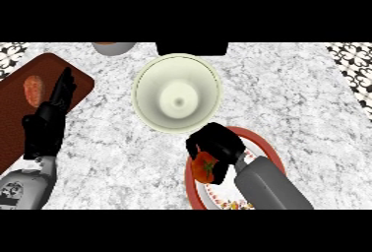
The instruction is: Pick the tomato from the plate and place it in the bowl
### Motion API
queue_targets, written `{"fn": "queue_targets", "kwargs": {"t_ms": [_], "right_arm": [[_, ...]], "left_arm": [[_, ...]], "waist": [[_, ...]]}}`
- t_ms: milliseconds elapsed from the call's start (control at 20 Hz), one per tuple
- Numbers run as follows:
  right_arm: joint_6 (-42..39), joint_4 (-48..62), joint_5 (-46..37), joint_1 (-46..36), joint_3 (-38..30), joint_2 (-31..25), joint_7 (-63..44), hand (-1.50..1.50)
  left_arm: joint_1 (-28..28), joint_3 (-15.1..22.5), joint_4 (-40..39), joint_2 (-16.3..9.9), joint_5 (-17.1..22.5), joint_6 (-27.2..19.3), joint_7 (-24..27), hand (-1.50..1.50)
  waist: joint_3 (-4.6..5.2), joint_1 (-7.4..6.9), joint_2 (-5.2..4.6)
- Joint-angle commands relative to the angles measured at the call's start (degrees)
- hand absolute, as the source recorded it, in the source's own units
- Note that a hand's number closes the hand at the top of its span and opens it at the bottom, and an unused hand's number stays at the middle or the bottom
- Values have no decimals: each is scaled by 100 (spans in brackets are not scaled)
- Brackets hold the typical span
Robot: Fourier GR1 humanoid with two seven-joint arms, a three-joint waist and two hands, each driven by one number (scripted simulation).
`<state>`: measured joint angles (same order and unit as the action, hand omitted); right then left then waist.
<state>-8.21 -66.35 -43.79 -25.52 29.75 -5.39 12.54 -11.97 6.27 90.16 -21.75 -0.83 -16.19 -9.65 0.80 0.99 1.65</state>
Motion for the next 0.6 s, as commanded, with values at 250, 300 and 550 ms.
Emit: {"fn": "queue_targets", "kwargs": {"t_ms": [250,300,550], "right_arm": [[1992,-787,447,-197,-168,531,-2620,150],[2208,-845,353,-281,-126,533,-2925,150],[3172,-992,80,-740,139,537,-4592,150]], "left_arm": [[-33,82,-50,39,9,80,24,0],[-35,112,-44,72,13,78,6,0],[-157,212,-28,106,-43,111,5,0]], "waist": [[-65,-251,7],[-57,-265,28],[-49,-441,-18]]}}
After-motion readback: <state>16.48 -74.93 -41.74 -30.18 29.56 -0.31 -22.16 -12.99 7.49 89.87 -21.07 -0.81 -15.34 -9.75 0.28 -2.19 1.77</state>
